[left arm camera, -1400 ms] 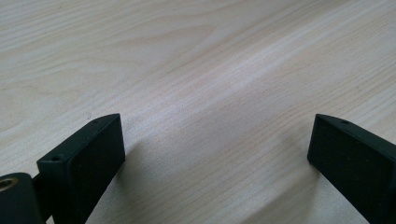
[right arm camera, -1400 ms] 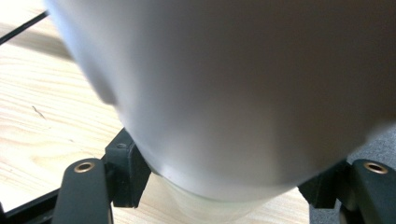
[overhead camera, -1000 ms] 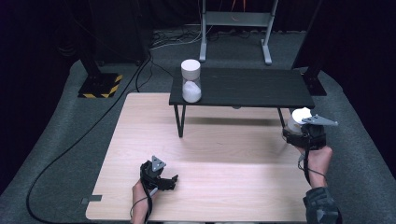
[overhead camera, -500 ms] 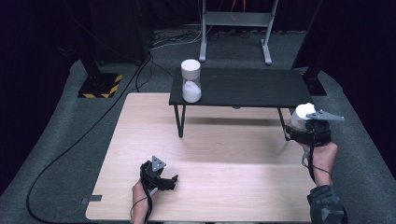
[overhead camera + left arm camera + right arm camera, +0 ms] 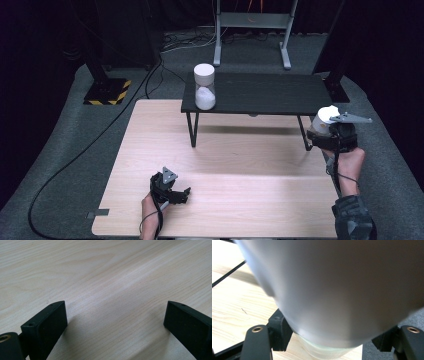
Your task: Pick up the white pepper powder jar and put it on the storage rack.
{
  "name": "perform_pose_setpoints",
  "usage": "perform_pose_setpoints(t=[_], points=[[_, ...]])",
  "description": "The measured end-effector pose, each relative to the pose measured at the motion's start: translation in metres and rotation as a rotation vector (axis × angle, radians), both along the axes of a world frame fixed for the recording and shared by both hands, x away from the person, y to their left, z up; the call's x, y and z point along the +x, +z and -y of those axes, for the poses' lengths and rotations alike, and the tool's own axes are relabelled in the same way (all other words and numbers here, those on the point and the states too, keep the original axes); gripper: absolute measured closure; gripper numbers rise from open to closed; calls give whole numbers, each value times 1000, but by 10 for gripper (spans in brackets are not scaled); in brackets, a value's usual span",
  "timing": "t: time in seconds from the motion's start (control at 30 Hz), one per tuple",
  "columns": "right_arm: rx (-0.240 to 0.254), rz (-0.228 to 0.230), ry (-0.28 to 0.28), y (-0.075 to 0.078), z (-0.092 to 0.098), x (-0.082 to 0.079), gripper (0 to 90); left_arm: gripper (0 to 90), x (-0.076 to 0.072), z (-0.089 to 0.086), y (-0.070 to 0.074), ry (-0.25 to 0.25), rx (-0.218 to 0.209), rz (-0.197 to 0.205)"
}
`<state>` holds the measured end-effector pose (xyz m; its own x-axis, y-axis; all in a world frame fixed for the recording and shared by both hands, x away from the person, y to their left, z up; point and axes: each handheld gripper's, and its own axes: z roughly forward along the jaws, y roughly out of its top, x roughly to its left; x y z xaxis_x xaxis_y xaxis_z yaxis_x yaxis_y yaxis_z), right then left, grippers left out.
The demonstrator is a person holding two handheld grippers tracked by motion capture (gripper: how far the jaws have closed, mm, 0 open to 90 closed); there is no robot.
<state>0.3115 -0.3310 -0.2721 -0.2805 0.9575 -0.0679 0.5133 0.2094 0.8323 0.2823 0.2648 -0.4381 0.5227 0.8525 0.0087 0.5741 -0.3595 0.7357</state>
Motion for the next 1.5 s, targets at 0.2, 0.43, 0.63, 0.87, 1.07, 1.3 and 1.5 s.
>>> perform_pose_setpoints(t=[0.2,0.43,0.63,0.87,1.07,1.3,1.5], points=[[-9,-6,3,9,-1,2,300,49,0,0,0,-1,-1,-1],[-6,-1,17,16,1,1,300,50,0,0,0,-1,0,0],[-3,-4,24,23,4,1,300,50,0,0,0,-1,1,2],[2,2,28,32,7,1,300,50,-1,0,0,-1,2,3],[2,11,23,42,7,0,300,51,0,0,0,-2,4,3],[7,21,26,51,8,0,300,51,0,0,0,-3,3,3],[5,25,25,60,6,4,300,51,0,0,0,-2,1,3]])
